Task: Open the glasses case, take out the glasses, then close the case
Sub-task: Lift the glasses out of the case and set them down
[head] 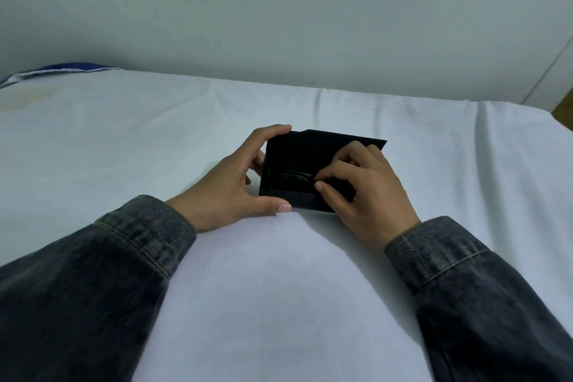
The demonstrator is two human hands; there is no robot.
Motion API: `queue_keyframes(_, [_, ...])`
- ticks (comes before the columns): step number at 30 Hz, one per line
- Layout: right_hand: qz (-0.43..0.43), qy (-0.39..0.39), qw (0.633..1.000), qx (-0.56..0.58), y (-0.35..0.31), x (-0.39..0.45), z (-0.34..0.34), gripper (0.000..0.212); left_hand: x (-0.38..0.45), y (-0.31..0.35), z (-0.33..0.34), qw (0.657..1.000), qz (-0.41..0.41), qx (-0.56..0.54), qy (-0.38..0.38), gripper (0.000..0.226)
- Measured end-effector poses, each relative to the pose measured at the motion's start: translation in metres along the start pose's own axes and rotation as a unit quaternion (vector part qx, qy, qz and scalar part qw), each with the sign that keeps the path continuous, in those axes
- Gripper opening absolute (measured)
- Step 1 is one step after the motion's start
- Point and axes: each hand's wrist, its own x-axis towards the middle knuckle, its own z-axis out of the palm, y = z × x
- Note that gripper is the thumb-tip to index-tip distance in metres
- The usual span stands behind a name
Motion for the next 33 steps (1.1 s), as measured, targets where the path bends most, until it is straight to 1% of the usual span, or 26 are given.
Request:
queue_keyframes(12, [-0.054,-0.002,0.999,-0.003,-0.001,0.0,-0.003,0.009,0.002,-0.005,0.003,1.0,0.002,-0.006,0.001,0.101])
queue_keyframes(19, [-0.059,0.002,0.998,0.0,-0.001,0.0,-0.005,0.009,0.003,-0.006,0.004,1.0,0.002,-0.013,-0.001,0.102])
queue_keyframes(28, [-0.072,0.055,0.996,-0.009,-0.001,0.002,-0.01,0.013,0.003,-0.008,0.003,1.0,0.005,0.0,-0.002,0.101])
queue_keyframes(33, [-0.08,0.099,0.992,0.001,0.0,0.003,-0.011,0.011,0.003,-0.012,0.001,1.0,0.015,0.012,0.004,0.102])
